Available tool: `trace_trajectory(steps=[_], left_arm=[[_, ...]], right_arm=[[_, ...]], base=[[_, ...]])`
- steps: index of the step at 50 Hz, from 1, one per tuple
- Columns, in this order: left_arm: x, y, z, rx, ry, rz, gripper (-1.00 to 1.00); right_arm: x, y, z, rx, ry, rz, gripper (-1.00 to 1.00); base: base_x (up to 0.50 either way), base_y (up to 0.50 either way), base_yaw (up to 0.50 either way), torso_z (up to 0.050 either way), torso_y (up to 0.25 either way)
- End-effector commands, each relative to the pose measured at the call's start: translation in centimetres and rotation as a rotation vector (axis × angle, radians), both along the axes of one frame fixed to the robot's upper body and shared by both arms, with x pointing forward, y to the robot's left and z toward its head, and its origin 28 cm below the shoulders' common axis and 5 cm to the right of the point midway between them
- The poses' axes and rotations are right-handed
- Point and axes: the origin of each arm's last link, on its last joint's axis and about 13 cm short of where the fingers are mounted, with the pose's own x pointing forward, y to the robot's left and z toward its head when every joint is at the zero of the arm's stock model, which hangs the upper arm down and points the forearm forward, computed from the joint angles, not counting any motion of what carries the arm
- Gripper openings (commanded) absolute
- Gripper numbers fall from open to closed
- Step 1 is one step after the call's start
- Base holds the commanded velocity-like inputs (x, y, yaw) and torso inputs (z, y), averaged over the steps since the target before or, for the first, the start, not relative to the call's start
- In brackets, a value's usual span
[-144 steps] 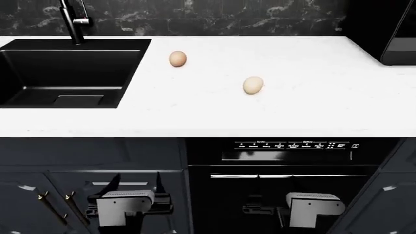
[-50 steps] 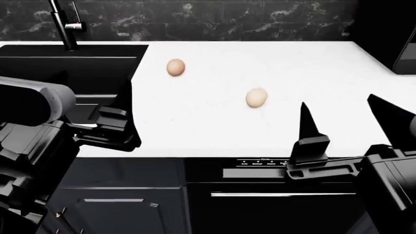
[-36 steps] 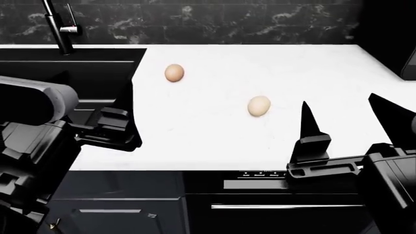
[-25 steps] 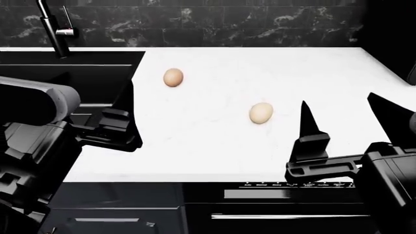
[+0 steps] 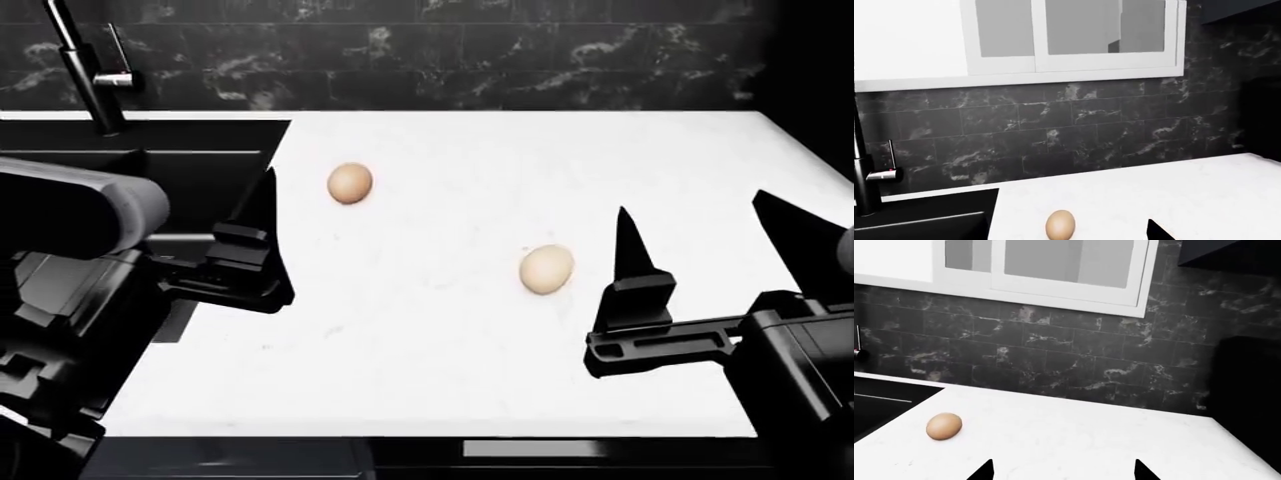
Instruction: Place the eggs and milk next to the bowl.
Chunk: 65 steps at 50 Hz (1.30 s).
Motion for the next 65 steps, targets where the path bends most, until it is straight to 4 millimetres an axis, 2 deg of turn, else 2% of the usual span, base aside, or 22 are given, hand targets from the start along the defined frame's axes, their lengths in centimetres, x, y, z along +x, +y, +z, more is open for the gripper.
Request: trace_trajectory(steps=[1, 40, 53, 57, 65], left_arm=[[0.1, -0.1, 0.0, 0.005, 0.002, -0.002, 1.0], [0.3, -0.1, -0.2, 0.005, 0.013, -0.001, 1.0], [0.3, -0.2, -0.2, 0.004, 0.015, -0.006, 1.0], [0.3, -0.2, -0.3, 0.002, 0.019, -0.011, 1.0], [0.5, -0.2, -0.5, 0.007, 0.025, -0.019, 1.0]], right_arm=[[0.0, -0.1, -0.2, 0.004, 0.003, -0.002, 1.0], [0.2, -0.1, -0.6, 0.004, 0.013, -0.007, 1.0], [0.1, -0.3, -0.8, -0.006, 0.023, -0.021, 1.0], [-0.1, -0.6, -0.8, -0.01, 0.065, 0.005, 1.0], [-1.7, -2.6, -0.2, -0.027, 0.17, 0.128, 1.0]], base=[[0.21, 0.0, 0.0, 0.0, 0.0], [0.21, 0.0, 0.0, 0.0, 0.001], [0.02, 0.0, 0.0, 0.0, 0.0], [0.0, 0.0, 0.0, 0.0, 0.0], [0.0, 0.0, 0.0, 0.0, 0.0]])
